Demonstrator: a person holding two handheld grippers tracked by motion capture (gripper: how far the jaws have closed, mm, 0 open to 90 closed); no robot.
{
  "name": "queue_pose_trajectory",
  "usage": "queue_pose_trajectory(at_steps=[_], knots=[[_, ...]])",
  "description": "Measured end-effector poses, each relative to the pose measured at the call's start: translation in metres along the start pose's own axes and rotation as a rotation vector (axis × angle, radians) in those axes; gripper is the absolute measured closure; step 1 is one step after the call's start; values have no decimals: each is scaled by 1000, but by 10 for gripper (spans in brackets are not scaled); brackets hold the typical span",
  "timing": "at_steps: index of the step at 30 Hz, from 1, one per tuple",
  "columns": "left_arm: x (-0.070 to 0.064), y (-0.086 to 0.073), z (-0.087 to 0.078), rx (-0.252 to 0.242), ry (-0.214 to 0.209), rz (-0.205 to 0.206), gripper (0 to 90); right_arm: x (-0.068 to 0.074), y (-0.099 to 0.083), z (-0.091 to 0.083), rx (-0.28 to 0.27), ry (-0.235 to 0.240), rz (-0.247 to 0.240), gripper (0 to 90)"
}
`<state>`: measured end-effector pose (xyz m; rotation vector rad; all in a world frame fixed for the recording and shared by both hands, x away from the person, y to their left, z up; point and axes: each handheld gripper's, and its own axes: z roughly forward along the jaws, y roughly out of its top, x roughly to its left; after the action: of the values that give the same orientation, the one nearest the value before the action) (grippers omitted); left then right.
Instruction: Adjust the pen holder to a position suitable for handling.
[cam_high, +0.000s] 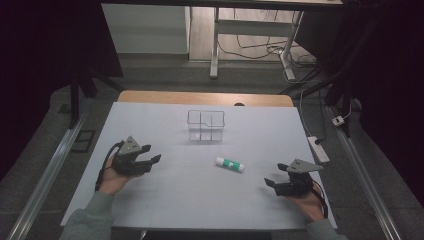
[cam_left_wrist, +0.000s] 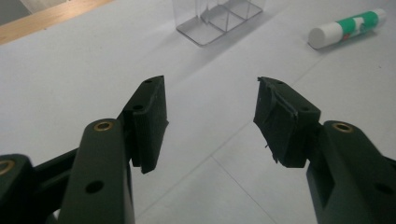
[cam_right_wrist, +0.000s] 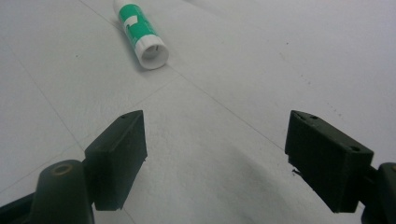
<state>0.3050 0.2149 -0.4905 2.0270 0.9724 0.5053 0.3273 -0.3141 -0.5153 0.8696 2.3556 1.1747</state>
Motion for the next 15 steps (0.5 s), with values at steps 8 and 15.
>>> queue_pose_trajectory(at_steps=[8,15], knots=[[-9,-21,-12,22,4,-15,404,0,0,0,-4,-5,0,207],[-13,-30,-16,31,-3,-15,390,1,0,-3,-23,-3,5,207]])
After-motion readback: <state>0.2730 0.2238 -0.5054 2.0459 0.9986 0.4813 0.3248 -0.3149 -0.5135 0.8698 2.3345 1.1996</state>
